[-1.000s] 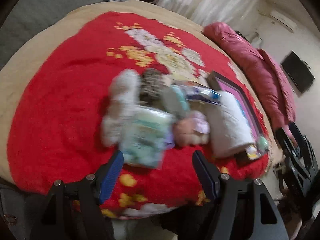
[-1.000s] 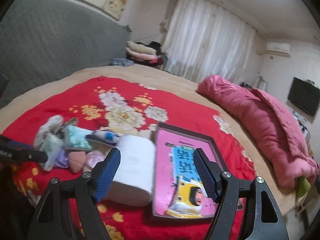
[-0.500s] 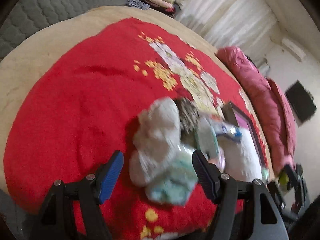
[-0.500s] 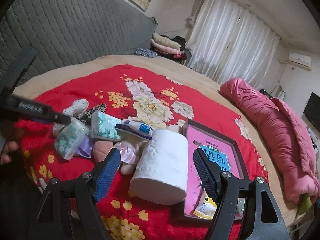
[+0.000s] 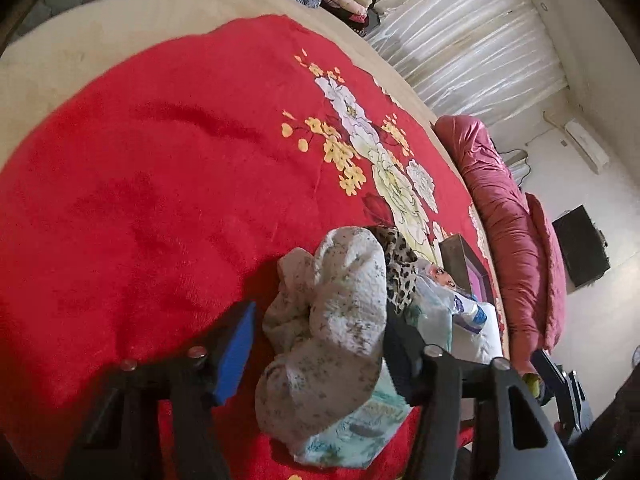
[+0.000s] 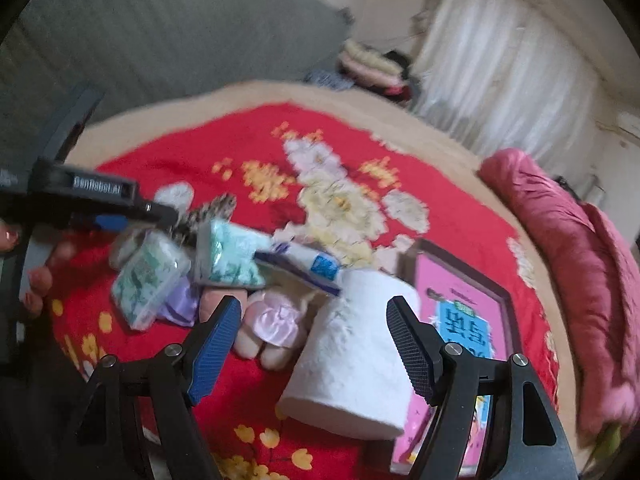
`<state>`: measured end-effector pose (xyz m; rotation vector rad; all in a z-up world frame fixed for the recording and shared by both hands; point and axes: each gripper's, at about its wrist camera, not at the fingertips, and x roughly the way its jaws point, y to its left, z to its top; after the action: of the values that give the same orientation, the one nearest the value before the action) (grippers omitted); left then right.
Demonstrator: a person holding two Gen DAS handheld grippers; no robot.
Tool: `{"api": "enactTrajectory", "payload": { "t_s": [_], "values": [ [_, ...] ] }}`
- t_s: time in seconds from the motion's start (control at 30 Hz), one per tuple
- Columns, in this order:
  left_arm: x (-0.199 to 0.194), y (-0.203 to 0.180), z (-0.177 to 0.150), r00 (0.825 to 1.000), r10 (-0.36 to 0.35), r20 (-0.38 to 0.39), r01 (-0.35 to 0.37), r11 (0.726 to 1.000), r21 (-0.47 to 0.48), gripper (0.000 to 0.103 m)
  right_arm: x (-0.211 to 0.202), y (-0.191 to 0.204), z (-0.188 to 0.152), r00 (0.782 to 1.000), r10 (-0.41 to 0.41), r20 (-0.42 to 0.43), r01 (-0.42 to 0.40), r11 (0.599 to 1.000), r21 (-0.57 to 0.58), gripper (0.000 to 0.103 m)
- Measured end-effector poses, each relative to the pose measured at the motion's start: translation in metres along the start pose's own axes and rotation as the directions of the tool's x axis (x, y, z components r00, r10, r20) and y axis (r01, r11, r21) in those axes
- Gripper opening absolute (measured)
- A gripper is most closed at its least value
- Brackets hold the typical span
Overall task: Organize soft objects
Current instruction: 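Grasp the white floral cloth with left tool while right tool grasps the blue-white packet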
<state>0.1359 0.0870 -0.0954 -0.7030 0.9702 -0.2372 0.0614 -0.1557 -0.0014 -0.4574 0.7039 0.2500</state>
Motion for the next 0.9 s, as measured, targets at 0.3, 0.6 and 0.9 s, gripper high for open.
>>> {"api": "enactTrajectory", "payload": {
  "t_s": [0.3,0.6,0.9],
  "values": [
    [0.009,0.014,0.005,0.998,-0.056,-0.009,0.055,0.998,-0.043,0.034,0.053,0.018,0.02,0.993,-0.058,-0.104,0.035,0.976,-0.214,0.076],
    [0.01,0.012,0.005,0.998,-0.066,-0.013,0.066,0.997,-0.032,0.034,0.103,0.012,0.037,0.983,-0.084,-0.164,0.042,0.968,-0.246,0.076],
    [0.011,0.018,0.006,0.998,-0.067,-0.021,0.066,0.997,-0.041,0.034,0.135,0.003,0.051,0.975,-0.014,-0.221,-0.026,0.984,-0.178,0.049]
  ]
}}
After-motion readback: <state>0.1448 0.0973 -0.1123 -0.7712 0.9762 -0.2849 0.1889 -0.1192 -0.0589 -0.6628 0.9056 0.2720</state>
